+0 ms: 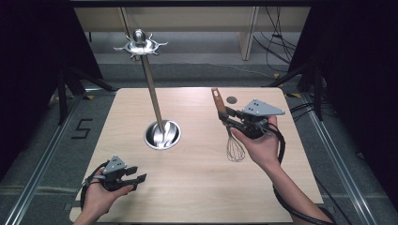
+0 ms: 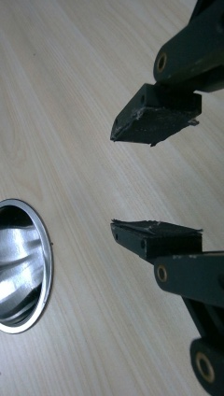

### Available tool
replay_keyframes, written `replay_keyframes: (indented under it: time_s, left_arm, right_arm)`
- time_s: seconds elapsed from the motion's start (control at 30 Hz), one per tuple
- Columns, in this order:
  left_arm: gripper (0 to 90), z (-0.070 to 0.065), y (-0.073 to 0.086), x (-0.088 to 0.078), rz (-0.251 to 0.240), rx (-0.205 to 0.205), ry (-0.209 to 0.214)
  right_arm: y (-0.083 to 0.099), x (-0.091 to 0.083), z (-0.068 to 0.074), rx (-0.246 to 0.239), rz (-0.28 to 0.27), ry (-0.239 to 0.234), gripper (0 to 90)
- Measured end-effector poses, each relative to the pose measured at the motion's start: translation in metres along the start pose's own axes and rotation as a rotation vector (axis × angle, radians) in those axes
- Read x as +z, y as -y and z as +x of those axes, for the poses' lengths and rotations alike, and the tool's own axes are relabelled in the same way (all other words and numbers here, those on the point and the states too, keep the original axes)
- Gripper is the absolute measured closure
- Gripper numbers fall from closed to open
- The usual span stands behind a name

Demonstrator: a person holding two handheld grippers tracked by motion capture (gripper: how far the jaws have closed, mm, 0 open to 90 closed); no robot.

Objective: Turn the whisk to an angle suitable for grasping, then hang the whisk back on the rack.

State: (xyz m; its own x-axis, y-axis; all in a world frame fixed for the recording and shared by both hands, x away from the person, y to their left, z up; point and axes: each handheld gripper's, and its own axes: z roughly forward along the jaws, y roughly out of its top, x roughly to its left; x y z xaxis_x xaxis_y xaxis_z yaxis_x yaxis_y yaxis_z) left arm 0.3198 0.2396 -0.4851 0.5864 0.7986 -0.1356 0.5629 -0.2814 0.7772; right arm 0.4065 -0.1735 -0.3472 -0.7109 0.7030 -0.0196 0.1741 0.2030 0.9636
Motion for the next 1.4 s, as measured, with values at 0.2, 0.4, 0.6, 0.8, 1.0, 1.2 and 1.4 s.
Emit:
replay_keyframes:
  time_s: [0.2, 0.4, 0.6, 0.8, 1.0, 1.2, 1.4]
  left_arm:
    - [48.3, 0.0, 0.002, -0.005, 0.009, 0.019, -0.008]
    - [48.3, 0.001, 0.002, -0.003, 0.013, 0.01, -0.017]
    - [48.2, 0.002, 0.001, -0.002, 0.008, 0.014, -0.015]
    - [48.2, 0.001, 0.0, 0.0, -0.007, 0.015, 0.002]
    - [48.2, 0.001, 0.001, -0.004, -0.025, 0.016, 0.006]
    - [48.1, 0.002, 0.0, -0.004, 0.003, 0.029, -0.004]
    - [48.0, 0.002, 0.0, -0.003, -0.009, 0.021, -0.003]
  right_arm:
    - [-0.006, 0.001, 0.006, 0.011, -0.014, 0.001, 71.4]
    - [-0.012, 0.006, 0.008, 0.003, -0.017, -0.046, 71.4]
    - [-0.017, 0.009, 0.009, 0.009, -0.037, -0.055, 71.3]
    - [-0.024, 0.014, 0.015, 0.008, -0.049, -0.06, 71.3]
    - [-0.03, 0.019, 0.022, 0.005, -0.06, -0.082, 71.3]
    - [-0.039, 0.025, 0.028, 0.002, -0.072, -0.103, 71.3]
    - [-0.046, 0.03, 0.03, -0.008, -0.1, -0.109, 71.3]
